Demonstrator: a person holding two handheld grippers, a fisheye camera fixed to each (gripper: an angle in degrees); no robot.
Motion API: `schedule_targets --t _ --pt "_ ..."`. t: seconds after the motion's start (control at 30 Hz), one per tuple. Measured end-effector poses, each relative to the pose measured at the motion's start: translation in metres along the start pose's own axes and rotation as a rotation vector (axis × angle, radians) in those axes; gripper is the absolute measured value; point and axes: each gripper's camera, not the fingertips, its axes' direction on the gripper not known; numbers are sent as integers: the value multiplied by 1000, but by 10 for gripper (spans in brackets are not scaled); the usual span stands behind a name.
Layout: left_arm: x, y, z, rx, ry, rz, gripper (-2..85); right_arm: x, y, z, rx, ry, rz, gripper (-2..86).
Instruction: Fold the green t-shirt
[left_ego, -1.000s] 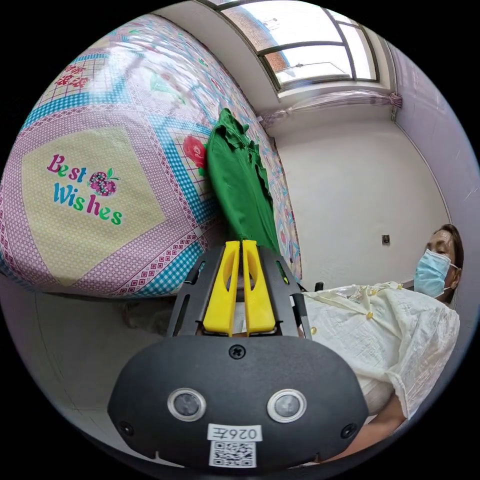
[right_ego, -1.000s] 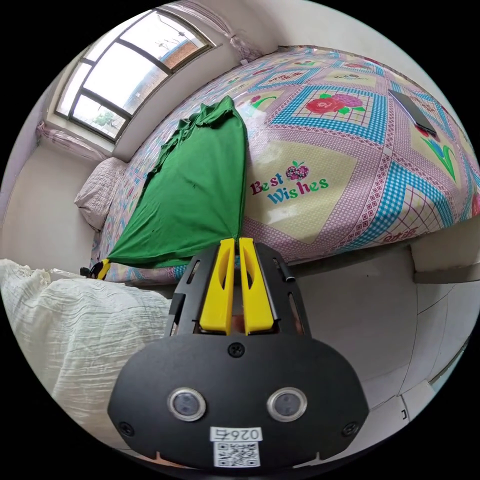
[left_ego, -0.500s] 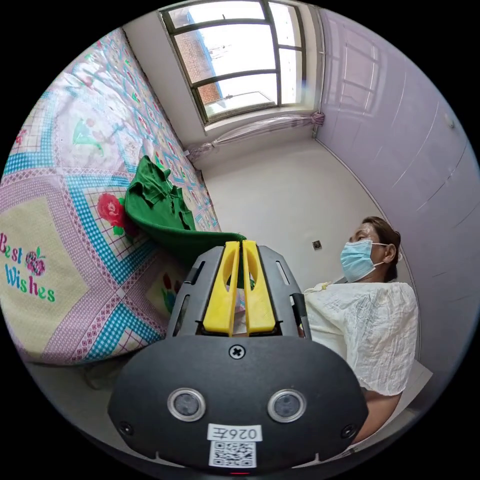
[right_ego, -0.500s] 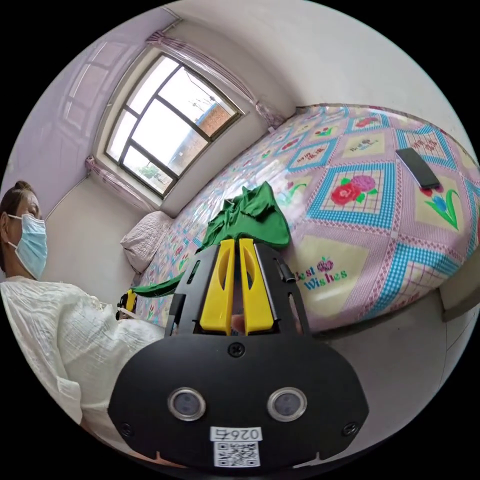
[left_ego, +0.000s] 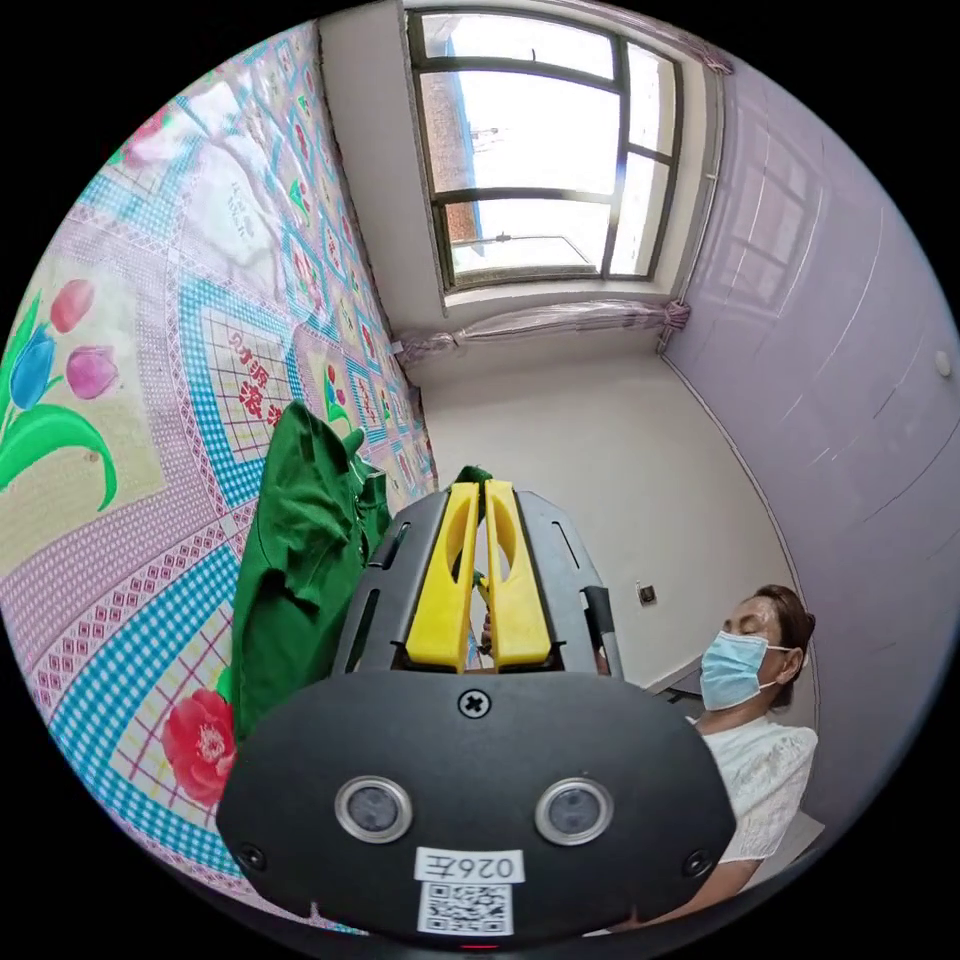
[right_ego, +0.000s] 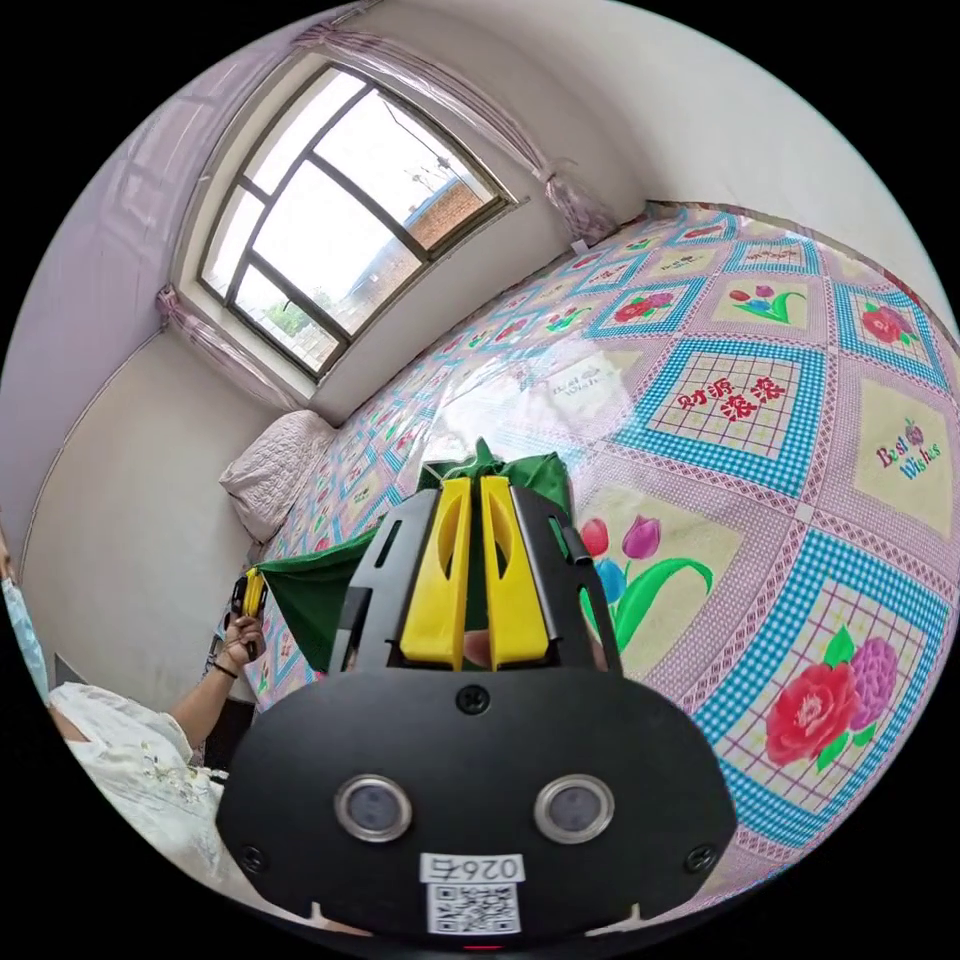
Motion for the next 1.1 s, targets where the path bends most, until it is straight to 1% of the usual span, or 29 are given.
schedule_targets --t 0.07,0.2,0.3,0.37,0.43,0.53,0.63,0.7,0.73,0.77,0.8,0.9,0.93,0.97,1.0,1.07,1.1 --pt "-24 -37 27 -8 -33 -30 -5 29 -25 50 -43 35 25 -16" --pt "-61 -85 66 -24 -87 -89 -5 73 -50 111 -93 87 86 -15" --pt "-95 -117 91 -15 -121 -149 -4 109 -61 163 -183 113 114 -12" --pt "-125 -135 104 -7 -136 -237 -1 137 -60 198 -263 132 128 2" --pt "-142 -147 111 -27 -152 -278 4 157 -56 211 -291 139 136 19" --pt "-158 -166 120 -103 -160 -299 35 193 -45 209 -292 70 161 43" --pt "-160 -184 124 -196 -97 -261 47 224 -30 182 -235 56 201 60" --pt "-153 -193 123 -247 -100 -222 42 239 -20 160 -189 43 222 59" --pt "-146 -198 119 -256 -123 -195 28 242 -13 147 -166 31 212 53" --pt "-137 -200 114 -228 -149 -164 4 235 -7 138 -157 24 174 44" --pt "-131 -201 112 -215 -165 -146 1 228 -3 136 -159 25 153 40" --pt "-98 -199 129 -301 -237 -14 -8 179 15 147 -220 32 -10 19" --pt "-85 -192 147 -350 -274 46 -9 157 23 158 -251 43 -82 10" --pt "-76 -182 173 -427 -258 92 -9 136 30 171 -287 48 -144 2" --pt "-74 -176 188 -476 -234 103 -9 126 33 179 -306 48 -173 -2" --pt "-78 -147 253 -658 -157 107 -10 98 44 213 -393 51 -268 -8" --pt "-81 -141 267 -694 -148 103 -10 95 46 222 -415 63 -279 -8"
